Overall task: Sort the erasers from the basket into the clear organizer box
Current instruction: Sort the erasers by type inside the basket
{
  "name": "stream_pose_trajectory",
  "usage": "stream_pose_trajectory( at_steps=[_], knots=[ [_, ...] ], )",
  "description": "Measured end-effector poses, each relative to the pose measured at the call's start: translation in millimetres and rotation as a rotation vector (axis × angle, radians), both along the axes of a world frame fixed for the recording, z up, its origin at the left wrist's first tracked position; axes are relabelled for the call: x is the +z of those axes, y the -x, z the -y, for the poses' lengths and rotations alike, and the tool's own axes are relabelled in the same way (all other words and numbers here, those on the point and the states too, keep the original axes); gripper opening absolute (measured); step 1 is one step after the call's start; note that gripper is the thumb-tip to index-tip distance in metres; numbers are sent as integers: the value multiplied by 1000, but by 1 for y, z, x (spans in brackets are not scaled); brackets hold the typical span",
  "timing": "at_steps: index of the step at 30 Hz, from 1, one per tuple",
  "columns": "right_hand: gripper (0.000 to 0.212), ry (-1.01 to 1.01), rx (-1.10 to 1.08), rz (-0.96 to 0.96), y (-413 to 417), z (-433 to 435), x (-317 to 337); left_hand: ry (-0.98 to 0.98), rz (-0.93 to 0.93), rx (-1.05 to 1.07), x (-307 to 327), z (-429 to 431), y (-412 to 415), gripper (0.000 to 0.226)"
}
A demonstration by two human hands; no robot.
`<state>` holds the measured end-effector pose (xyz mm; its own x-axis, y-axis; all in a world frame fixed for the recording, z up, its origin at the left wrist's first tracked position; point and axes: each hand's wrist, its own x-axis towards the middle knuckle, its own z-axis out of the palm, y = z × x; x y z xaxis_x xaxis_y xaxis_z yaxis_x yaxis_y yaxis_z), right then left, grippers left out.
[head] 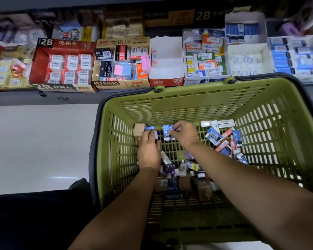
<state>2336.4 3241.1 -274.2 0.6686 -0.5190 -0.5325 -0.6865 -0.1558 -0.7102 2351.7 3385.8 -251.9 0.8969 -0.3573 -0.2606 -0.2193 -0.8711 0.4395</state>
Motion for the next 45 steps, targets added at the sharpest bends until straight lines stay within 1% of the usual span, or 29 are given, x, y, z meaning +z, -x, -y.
stream_pose_trajectory(
  at_steps=[3, 5, 8, 13, 16, 21, 25, 31, 34, 37, 39, 40, 42, 44, 45],
  knots=[
    [16, 1, 15, 57, 3, -3, 1, -85, -29, -84, -3, -6, -5, 52],
    [20, -39, 53, 85, 3, -8, 3, -76, -48, -63, -2, -11, -5, 48],
    [26, -110, 106, 95, -2, -13, 7, -132, -53, -49, 0, -17, 2, 41],
    [33, -74, 295, 23, -17, -19, 17, -111, -36, 34, 7, -22, 4, 31],
    [39, -28, 376, -16, -22, -26, 18, -89, -35, 18, 10, -26, 10, 36],
    [35, 25, 362, -60, -34, -29, 14, -51, -42, -4, 10, -30, 17, 43],
    [31, 191, 451, -106, -40, -32, 9, -19, -41, 3, 10, -32, 17, 41],
    [25, 392, 472, -81, -41, -35, 6, 24, -46, 14, 11, -30, 15, 40],
    [21, 378, 482, -68, -41, -36, 11, 17, -43, 12, 10, -33, 15, 41],
    [15, 358, 431, -47, -33, -27, 22, 20, -33, 10, 8, -34, 15, 40],
    [10, 297, 334, -8, -22, -13, 30, 20, -33, 38, 8, -29, 12, 39],
    [7, 209, 243, 18, -15, -5, 33, 15, -34, 63, 9, -25, 10, 39],
    [5, -53, -17, 54, 1, 9, 35, 0, -33, 91, 11, -18, 6, 40],
    [13, -253, -240, 40, 18, 18, 35, 25, -57, 76, 15, -8, 3, 41],
    [17, -315, -306, 10, 26, 20, 34, 45, -81, 54, 17, -1, 0, 42]
  ],
)
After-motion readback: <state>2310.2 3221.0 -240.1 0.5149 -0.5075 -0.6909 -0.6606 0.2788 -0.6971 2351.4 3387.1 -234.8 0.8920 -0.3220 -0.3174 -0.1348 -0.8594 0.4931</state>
